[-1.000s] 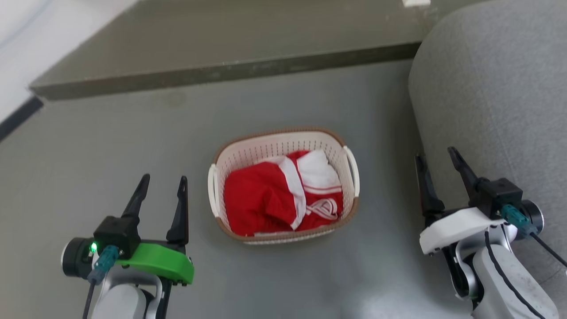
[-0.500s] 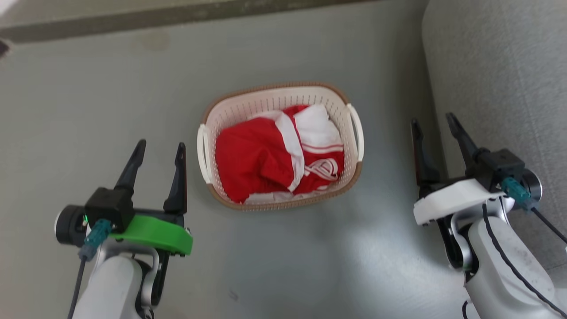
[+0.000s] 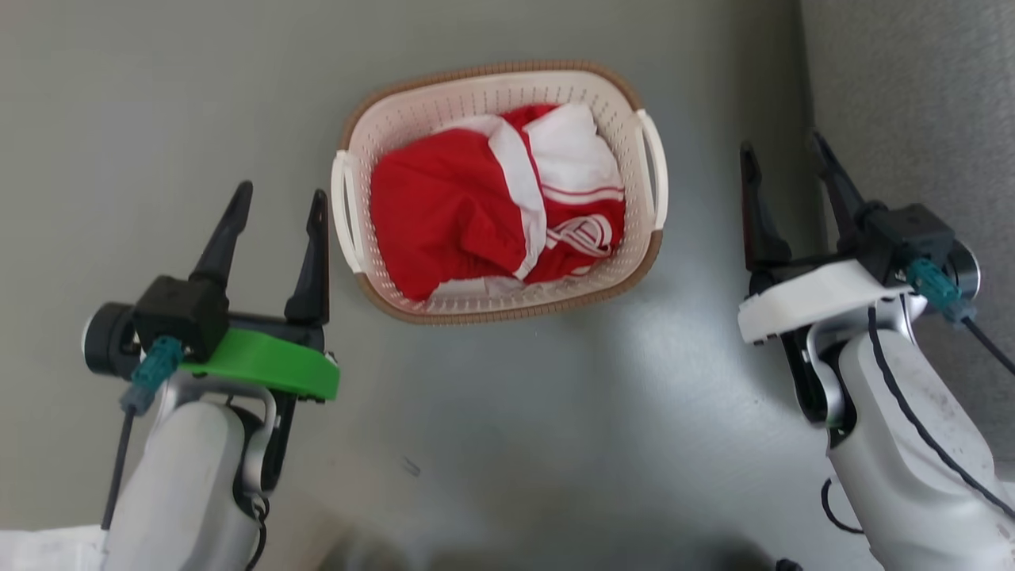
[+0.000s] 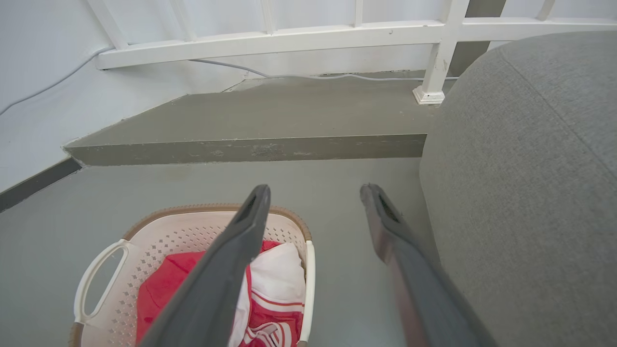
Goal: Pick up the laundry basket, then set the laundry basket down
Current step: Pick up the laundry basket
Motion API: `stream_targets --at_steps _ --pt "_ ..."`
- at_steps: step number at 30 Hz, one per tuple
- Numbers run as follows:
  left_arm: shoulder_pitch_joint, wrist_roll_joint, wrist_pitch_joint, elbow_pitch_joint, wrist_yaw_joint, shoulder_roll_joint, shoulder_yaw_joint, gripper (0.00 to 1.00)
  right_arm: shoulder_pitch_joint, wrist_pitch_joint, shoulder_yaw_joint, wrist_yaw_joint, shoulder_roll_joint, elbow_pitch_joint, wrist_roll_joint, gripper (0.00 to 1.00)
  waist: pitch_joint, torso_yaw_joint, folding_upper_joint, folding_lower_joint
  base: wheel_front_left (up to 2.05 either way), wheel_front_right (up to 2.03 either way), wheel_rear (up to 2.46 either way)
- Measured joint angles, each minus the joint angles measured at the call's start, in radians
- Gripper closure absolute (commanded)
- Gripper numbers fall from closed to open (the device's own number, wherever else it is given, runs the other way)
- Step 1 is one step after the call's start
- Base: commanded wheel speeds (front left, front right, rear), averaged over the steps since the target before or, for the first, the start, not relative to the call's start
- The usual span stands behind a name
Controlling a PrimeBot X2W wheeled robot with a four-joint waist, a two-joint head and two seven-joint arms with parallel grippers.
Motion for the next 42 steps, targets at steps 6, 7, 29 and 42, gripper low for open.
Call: stream_targets --at_steps 6,7,29,42 --pt "-0.049 -0.002 0.000 0.018 -0.016 0.000 0.004 0.00 -0.049 0.003 0.006 0.000 0.012 0.016 -0.004 0.00 0.066 -0.001 0.0000 0.0000 0.00 0.00 0.00" --pt "-0.057 -0.004 0.000 0.025 -0.019 -0.001 0.004 0.00 -0.058 0.010 0.007 0.000 0.015 0.022 -0.004 0.00 0.076 -0.001 0.0000 0.0000 0.00 0.00 0.00" --pt "-0.274 -0.069 0.111 0.347 -0.104 -0.021 -0.003 0.00 -0.284 0.087 0.043 0.040 0.061 0.270 0.024 0.00 0.260 -0.026 0.0000 0.0000 0.00 0.00 0.00" --pt "-0.440 -0.092 0.169 0.536 -0.138 -0.029 0.003 0.00 -0.446 0.153 0.085 0.073 0.078 0.455 0.034 0.00 0.318 -0.046 0.0000 0.0000 0.00 0.00 0.00"
